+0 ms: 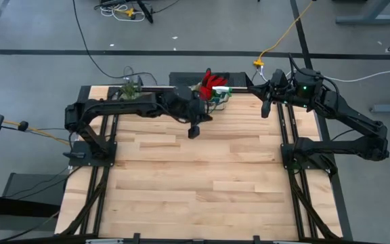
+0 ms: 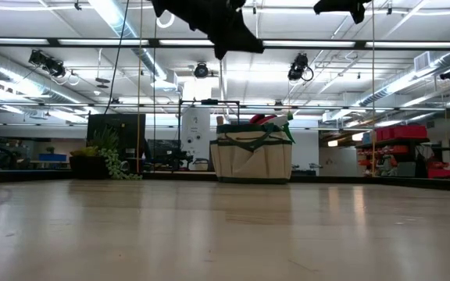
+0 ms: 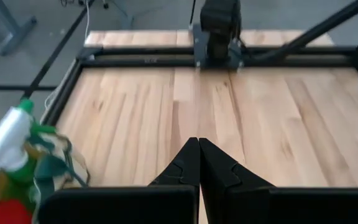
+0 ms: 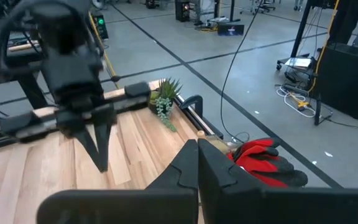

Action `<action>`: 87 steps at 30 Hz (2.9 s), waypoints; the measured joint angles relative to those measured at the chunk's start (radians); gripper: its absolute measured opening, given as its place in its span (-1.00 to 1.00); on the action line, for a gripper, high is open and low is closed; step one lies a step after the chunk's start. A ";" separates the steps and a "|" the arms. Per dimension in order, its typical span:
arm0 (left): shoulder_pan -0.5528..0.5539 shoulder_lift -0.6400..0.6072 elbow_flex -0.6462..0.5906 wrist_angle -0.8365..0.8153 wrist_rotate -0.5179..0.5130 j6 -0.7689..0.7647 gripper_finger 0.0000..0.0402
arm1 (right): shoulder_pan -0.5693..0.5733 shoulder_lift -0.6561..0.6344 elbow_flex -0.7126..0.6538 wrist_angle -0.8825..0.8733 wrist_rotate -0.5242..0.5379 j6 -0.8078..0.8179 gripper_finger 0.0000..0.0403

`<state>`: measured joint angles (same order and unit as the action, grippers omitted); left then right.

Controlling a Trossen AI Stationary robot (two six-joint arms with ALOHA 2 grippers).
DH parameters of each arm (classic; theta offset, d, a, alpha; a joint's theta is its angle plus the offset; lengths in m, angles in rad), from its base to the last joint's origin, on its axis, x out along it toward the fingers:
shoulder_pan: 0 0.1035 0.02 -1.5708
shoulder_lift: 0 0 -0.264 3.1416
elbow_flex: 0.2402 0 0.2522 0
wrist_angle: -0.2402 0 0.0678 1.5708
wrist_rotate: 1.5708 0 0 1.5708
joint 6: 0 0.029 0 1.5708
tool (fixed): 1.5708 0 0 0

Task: Pick & Place Garden tools in Gardening bag
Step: Return to Home Position

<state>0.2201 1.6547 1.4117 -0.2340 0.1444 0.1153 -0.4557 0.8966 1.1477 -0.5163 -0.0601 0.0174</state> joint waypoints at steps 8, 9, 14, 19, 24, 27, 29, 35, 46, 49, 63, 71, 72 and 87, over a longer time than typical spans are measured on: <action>-0.029 0.000 -0.070 0.025 -0.032 -0.045 -0.99 | 0.000 0.000 0.000 0.000 0.000 0.000 -1.00; -0.034 -0.001 -0.082 0.040 -0.036 -0.047 -0.99 | 0.000 0.000 0.000 0.000 0.000 0.000 -1.00; -0.058 -0.022 -0.178 0.160 -0.031 -0.078 -0.99 | 0.000 0.000 0.000 0.000 0.000 0.000 -1.00; -0.086 -0.105 -0.308 0.258 -0.024 -0.079 -0.99 | 0.000 0.000 0.000 0.000 0.000 0.000 -1.00; -0.120 -0.250 -0.456 0.279 -0.024 -0.073 -0.99 | 0.000 0.000 0.000 0.005 0.000 0.000 -1.00; -0.149 -0.350 -0.542 0.281 -0.024 -0.070 -0.99 | 0.000 0.000 0.000 0.005 0.000 0.000 -1.00; -0.169 -0.416 -0.593 0.278 -0.024 -0.070 -0.99 | 0.000 0.000 0.000 0.005 0.000 0.000 -1.00; -0.230 -0.594 -0.699 0.284 -0.024 -0.069 -0.99 | 0.001 0.000 0.000 0.006 -0.001 0.000 -1.00; -0.258 -0.827 -0.815 0.280 -0.030 -0.072 -0.99 | 0.001 0.000 0.000 0.007 -0.001 0.000 -1.00; -0.257 -0.881 -0.843 0.277 -0.031 -0.074 -0.99 | 0.001 0.000 0.000 0.007 0.000 0.000 -1.00; -0.256 -1.152 -1.044 0.305 -0.028 -0.104 -0.99 | 0.001 0.000 0.000 0.007 0.000 0.000 -1.00; -0.256 -1.264 -1.166 0.411 -0.089 -0.112 -0.99 | 0.001 0.000 0.000 0.006 0.000 0.000 -1.00; -0.256 -1.277 -1.180 0.418 -0.103 -0.112 -0.99 | 0.001 0.000 0.000 0.006 0.000 0.000 -1.00; -0.256 -1.502 -1.336 0.460 -0.132 -0.139 -0.99 | 0.001 0.000 0.000 0.006 0.000 0.000 -1.00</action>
<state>-0.0357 0.1523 0.0757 0.2257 0.0125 -0.0235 -0.4549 0.8967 1.1481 -0.5098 -0.0605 0.0172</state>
